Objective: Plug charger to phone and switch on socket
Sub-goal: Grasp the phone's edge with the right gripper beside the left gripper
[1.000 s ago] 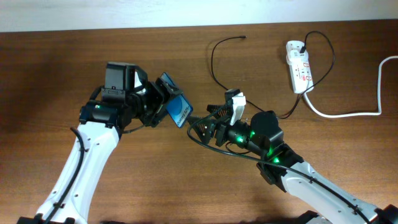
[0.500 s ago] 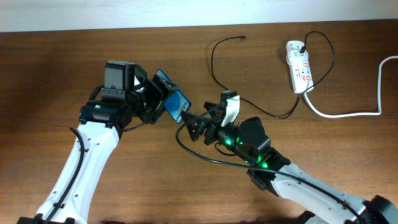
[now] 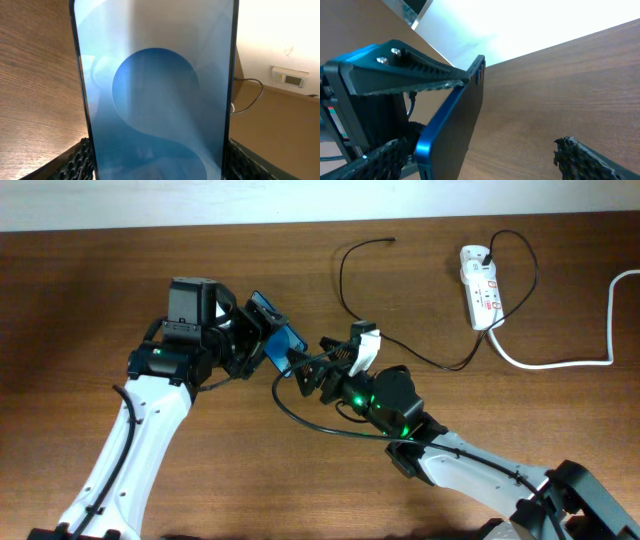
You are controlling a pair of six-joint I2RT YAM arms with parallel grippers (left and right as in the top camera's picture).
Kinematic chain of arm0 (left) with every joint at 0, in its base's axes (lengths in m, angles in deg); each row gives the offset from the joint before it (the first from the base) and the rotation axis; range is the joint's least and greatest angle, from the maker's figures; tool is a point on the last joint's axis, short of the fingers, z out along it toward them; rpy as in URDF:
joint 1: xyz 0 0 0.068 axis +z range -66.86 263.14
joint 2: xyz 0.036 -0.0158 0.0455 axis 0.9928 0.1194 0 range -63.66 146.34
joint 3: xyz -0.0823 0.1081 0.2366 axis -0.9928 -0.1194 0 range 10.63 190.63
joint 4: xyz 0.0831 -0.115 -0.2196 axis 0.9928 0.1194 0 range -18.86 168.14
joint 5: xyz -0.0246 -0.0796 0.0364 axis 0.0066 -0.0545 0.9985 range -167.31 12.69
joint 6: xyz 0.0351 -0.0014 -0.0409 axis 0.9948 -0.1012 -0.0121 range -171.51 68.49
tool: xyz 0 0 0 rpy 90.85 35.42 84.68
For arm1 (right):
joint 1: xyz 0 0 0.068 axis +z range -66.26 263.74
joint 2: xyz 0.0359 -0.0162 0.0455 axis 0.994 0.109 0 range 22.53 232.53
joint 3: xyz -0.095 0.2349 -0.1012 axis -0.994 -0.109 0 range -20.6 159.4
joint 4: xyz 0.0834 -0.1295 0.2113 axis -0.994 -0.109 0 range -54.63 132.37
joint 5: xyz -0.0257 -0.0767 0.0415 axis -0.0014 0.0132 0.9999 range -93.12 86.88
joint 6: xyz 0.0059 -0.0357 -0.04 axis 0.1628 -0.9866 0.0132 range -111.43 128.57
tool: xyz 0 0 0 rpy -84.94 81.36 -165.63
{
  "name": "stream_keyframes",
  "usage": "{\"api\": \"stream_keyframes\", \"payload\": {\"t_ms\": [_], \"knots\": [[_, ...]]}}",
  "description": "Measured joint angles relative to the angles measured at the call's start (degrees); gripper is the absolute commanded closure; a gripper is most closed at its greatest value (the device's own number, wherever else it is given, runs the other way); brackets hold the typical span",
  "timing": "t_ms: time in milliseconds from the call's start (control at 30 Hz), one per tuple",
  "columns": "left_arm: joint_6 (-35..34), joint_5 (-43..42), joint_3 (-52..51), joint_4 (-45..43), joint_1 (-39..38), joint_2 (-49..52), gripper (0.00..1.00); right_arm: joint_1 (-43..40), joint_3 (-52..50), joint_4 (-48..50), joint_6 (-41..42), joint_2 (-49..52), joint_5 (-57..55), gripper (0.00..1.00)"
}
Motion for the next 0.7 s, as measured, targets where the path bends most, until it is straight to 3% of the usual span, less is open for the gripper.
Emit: {"api": "stream_keyframes", "payload": {"t_ms": [400, 700], "knots": [[0.0, -0.1, 0.0, 0.0, 0.0, 0.0, 0.51, 1.3, 1.2, 0.2, 0.2, 1.5, 0.0, 0.11], [0.0, 0.0, 0.0, 0.0, -2.7, 0.0, 0.50, 1.4, 2.2, -0.2, 0.7, 1.7, -0.7, 0.24]]}}
